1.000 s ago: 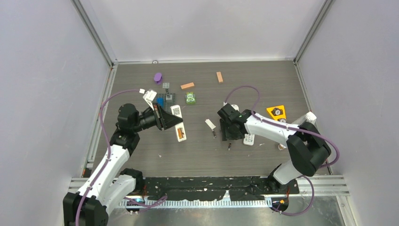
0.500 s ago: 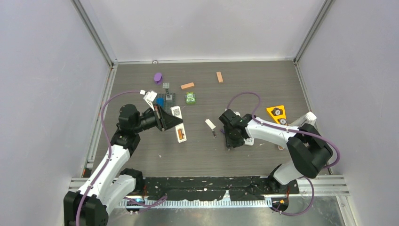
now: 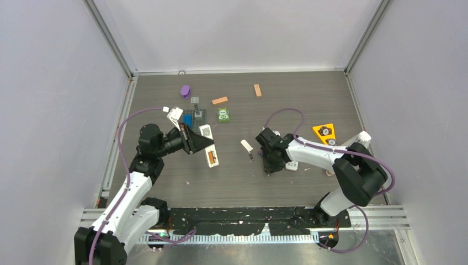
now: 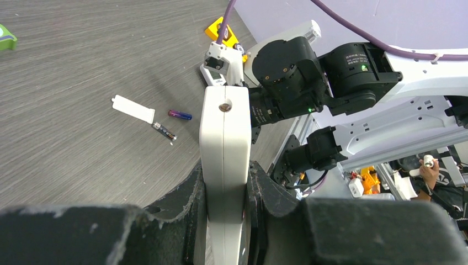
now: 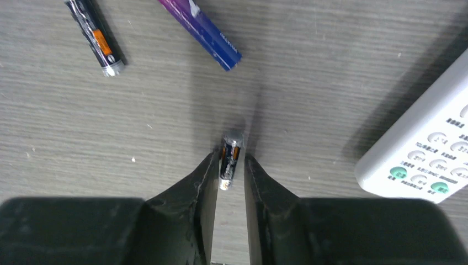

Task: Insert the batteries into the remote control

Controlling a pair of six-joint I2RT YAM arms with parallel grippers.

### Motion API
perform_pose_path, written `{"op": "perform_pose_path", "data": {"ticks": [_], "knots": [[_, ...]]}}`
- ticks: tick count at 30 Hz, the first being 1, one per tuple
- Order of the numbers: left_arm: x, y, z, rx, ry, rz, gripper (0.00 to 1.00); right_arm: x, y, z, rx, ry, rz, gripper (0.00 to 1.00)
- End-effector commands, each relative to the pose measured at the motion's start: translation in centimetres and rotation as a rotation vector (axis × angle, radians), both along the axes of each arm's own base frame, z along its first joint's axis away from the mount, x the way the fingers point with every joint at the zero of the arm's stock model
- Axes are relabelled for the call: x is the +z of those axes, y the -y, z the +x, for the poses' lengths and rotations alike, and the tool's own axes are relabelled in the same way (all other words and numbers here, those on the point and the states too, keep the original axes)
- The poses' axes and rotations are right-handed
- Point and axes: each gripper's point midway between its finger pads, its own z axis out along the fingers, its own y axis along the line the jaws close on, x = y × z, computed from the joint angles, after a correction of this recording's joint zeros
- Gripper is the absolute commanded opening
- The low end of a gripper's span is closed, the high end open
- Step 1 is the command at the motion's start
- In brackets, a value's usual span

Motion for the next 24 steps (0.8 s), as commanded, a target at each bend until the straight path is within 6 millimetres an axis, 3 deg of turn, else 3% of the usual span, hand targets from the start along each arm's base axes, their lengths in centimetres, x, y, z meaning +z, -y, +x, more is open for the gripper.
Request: {"op": "perform_pose_path", "data": {"ticks": [1,5,8,12,16,17,21,24], "knots": [[0.9,-0.2,0.1,0.014,0.043,-0.010,0.00,-0.8,0.3,-0.1,-0.010,-0.007,-0.029,0.31],[1.2,-0.3,0.2,0.026,0.052,-0.010,0.00,-1.6,-0.5,-0.8,0.004,-0.047,0.012,0.30],[1.7,-0.5,0.3,0.044,0.070,-0.005,0.00,-1.6,-1.4,-0.6,0.024,-0.038,0.057,0.18],[1.8,-0.7,0.4,0.058,0.082,0.008,0.00,0.5,-2.4,0.8,0.097,0.064,0.118,0.07],[2.0,-0.7,1.0,0.081,0.072,-0.003,0.00,5.6,-4.9,2.6,0.223,0.241,0.274,0.05],[2.0,-0.7,1.1,0.087,0.069,-0.010,0.00,7.8,-6.2,2.8,0.261,0.299,0.359,0.05],[2.9,-0.4,1.6,0.090,0.061,-0.067,0.00,13.7,-8.9,2.3,0.415,0.453,0.560,0.05],[3.9,0.3,1.6,0.049,0.037,-0.155,0.00,17.6,-10.3,0.8,0.560,0.523,0.684,0.05]]}}
